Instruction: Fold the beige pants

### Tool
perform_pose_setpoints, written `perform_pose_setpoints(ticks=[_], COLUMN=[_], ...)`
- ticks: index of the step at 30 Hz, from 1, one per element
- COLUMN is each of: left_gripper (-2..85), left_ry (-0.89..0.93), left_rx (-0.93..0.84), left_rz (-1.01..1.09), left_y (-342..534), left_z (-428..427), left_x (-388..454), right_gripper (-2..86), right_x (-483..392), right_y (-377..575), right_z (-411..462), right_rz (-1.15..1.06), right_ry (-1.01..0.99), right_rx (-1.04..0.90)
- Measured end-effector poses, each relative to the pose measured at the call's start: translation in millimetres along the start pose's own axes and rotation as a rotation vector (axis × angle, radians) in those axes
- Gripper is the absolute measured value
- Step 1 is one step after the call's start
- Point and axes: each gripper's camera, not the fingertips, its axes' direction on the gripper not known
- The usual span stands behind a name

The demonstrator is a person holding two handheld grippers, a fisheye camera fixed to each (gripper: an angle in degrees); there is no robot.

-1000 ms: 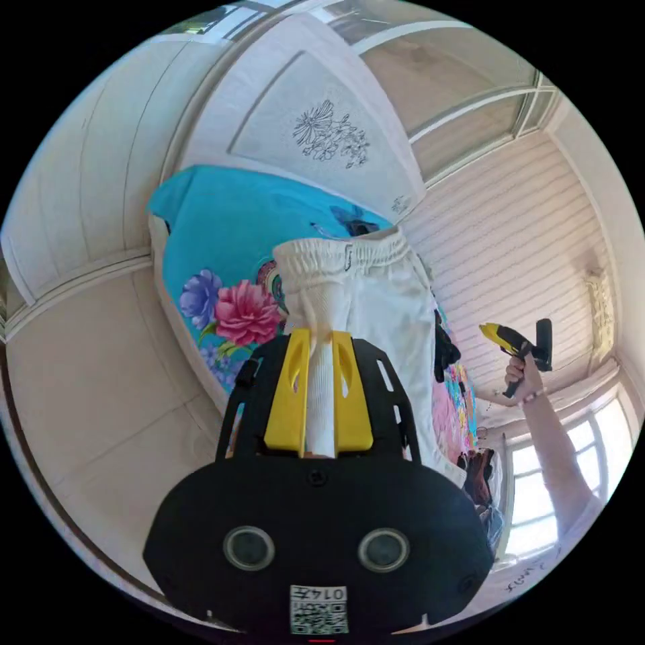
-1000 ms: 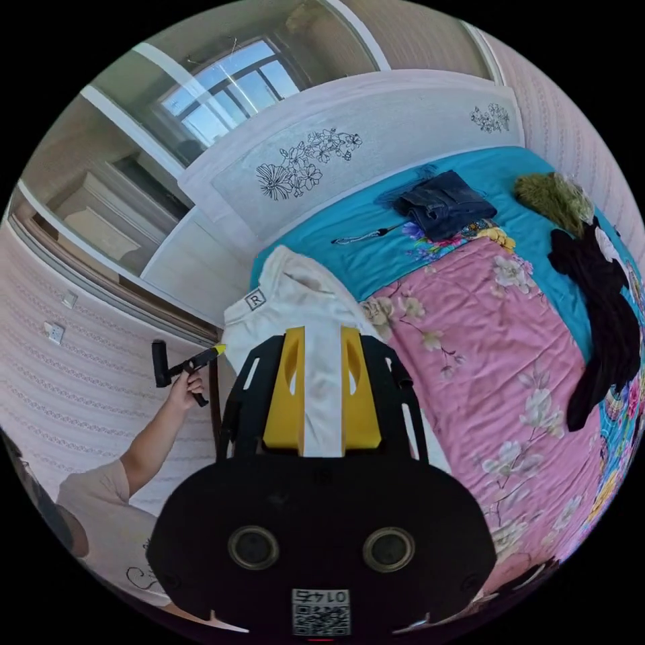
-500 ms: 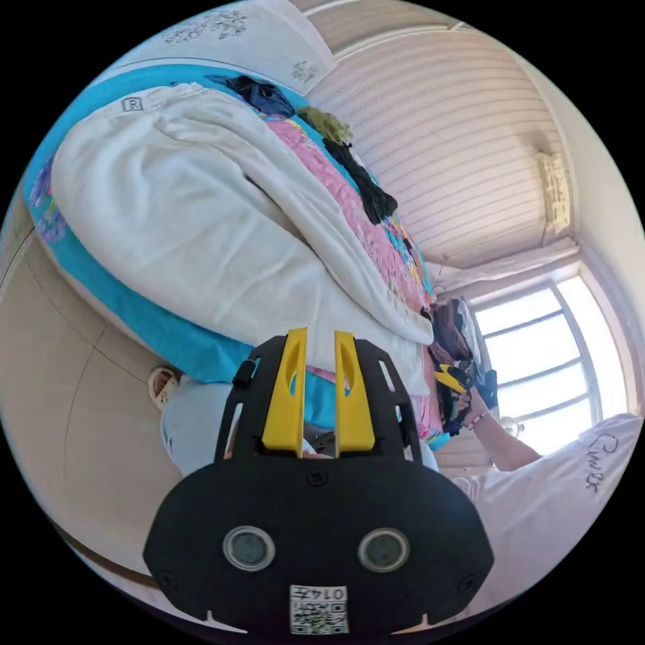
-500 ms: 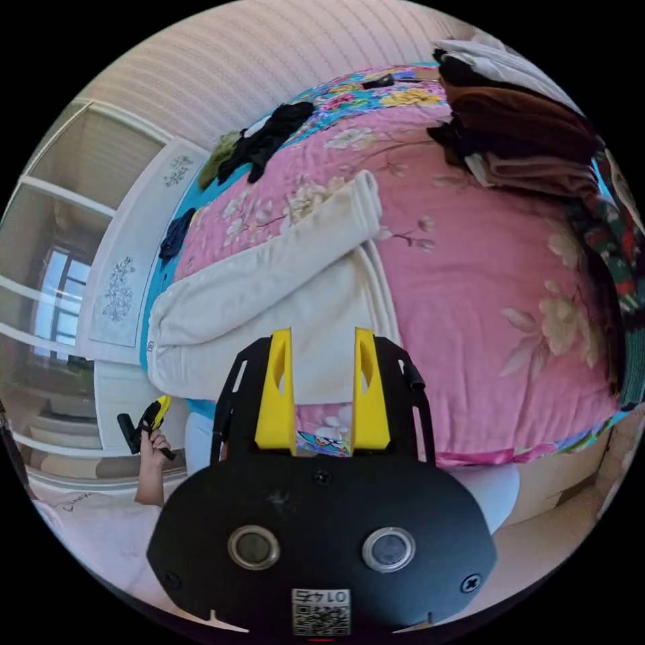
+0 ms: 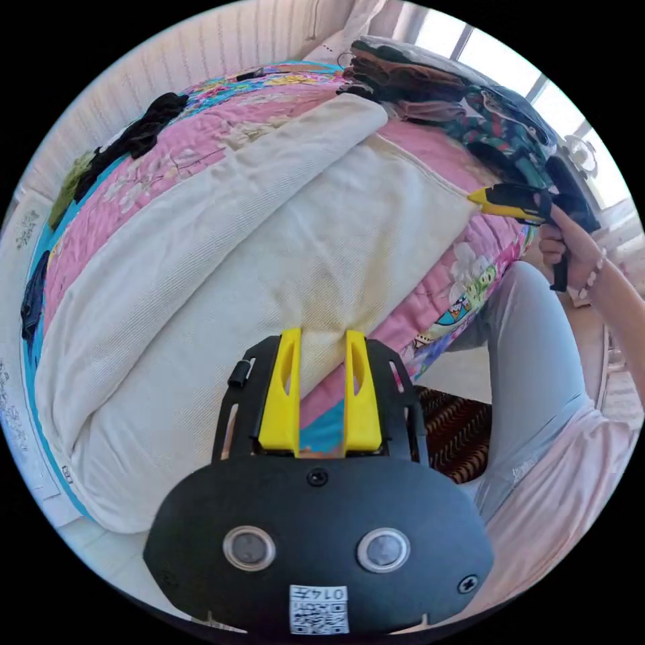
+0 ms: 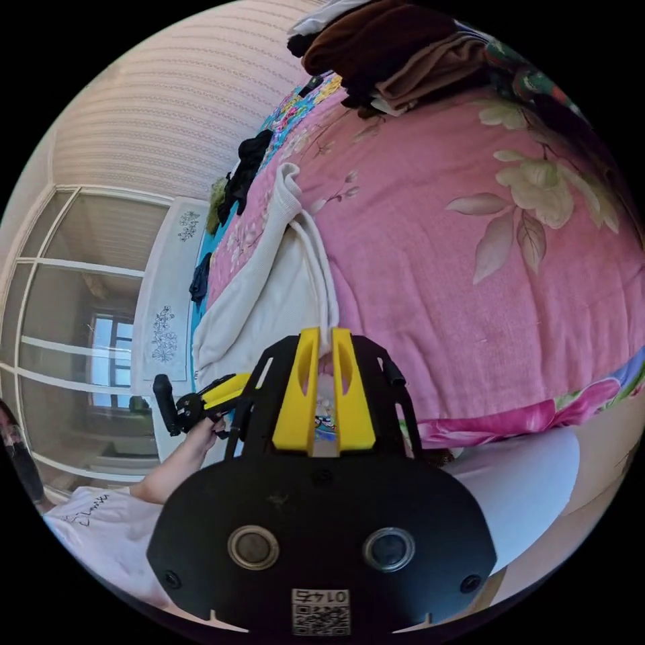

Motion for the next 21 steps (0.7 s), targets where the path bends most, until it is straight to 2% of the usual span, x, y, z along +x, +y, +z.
perform_pose_setpoints(ticks=[3,5,8,11,15,18,21], left_gripper=[0.5,-0.5,-0.9,-0.8,0.0,1.5,2.9], left_ry=[0.074,0.063,0.079,0.136,0.183,0.226,0.155], left_rx=[0.042,0.061,0.066,0.025,-0.045,0.031,0.143], left_rz=[0.004,0.04,0.127,0.229,0.197,0.173,0.212], left_y=[-21,-33,-41,-46,-62,-83,-122], left_z=[-16,-33,-45,-42,-28,-58,-97], left_x=[4,16,37,53,51,41,27], right_gripper=[1.4,0.7,0.4,0.6,1.5,3.5,6.2], right_x=[8,6,10,34,64,65,61], right_y=[1,9,28,43,47,39,19], right_z=[-26,-47,-65,-66,-46,-60,-77], right_rz=[-0.059,-0.144,-0.19,-0.14,-0.042,-0.067,-0.148], right_ry=[-0.127,-0.131,-0.088,-0.044,-0.041,0.017,0.016], right_rx=[-0.009,-0.029,-0.053,-0.089,-0.173,-0.094,-0.031])
